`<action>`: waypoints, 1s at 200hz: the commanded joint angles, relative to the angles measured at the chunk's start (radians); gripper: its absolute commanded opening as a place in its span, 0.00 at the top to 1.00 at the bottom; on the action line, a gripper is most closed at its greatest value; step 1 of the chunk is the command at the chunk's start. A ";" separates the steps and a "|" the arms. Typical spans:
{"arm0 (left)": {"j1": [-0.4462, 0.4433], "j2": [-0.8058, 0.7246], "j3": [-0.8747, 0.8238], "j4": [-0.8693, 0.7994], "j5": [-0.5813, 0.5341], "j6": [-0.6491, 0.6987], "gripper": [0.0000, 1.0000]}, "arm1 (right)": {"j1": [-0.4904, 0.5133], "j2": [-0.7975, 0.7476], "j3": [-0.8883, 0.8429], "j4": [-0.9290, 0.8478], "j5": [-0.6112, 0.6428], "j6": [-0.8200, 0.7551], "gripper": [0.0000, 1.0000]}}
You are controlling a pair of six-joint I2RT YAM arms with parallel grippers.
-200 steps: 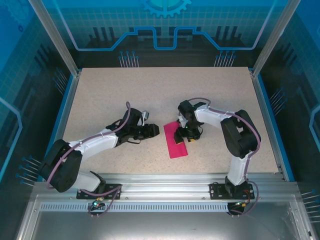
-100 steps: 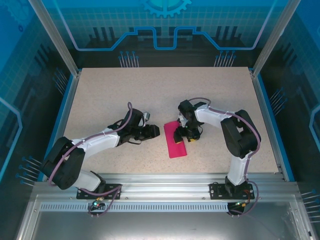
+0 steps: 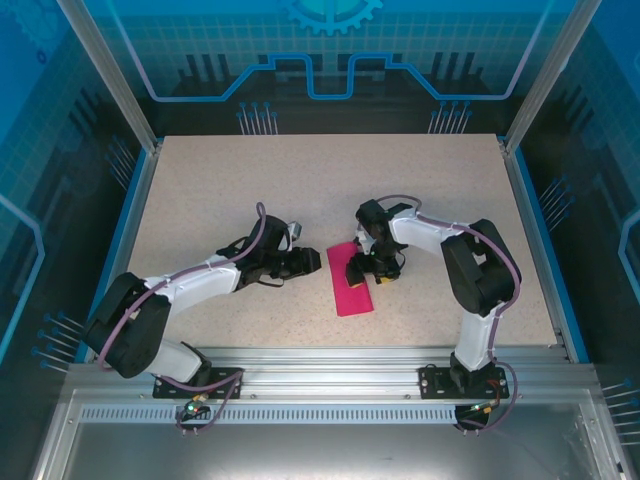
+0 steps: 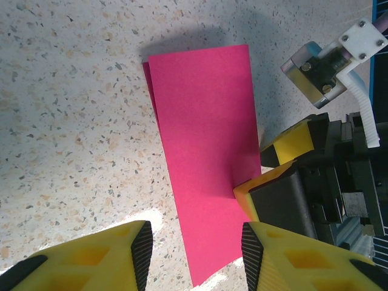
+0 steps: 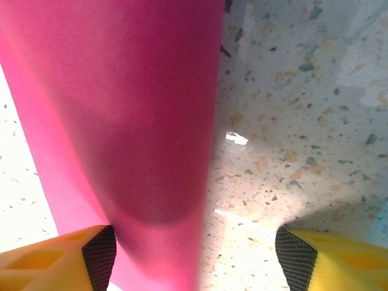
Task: Fold a paper plane with a square sheet of paper (pick it up from the middle)
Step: Fold the square sheet of paper in half at the center of the table, then hold the square sheet of paper at the center of the table.
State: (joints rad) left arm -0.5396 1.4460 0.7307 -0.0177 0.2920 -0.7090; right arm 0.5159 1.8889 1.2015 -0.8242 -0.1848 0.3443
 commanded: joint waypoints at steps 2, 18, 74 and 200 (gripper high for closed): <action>-0.008 0.010 0.026 -0.005 0.003 -0.009 0.54 | -0.007 0.081 -0.008 -0.009 0.038 0.000 0.24; -0.008 0.010 0.028 -0.010 0.003 -0.005 0.54 | -0.001 0.102 0.001 -0.031 0.075 -0.011 0.25; -0.007 0.016 0.030 -0.011 0.004 -0.003 0.54 | 0.001 0.133 0.009 -0.051 0.114 -0.052 0.27; -0.018 0.057 0.057 -0.012 0.015 -0.015 0.59 | 0.003 0.177 0.023 -0.055 0.139 -0.048 0.29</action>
State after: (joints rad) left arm -0.5400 1.4754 0.7494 -0.0216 0.2924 -0.7090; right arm 0.5171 1.9602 1.2789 -0.9157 -0.1566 0.3130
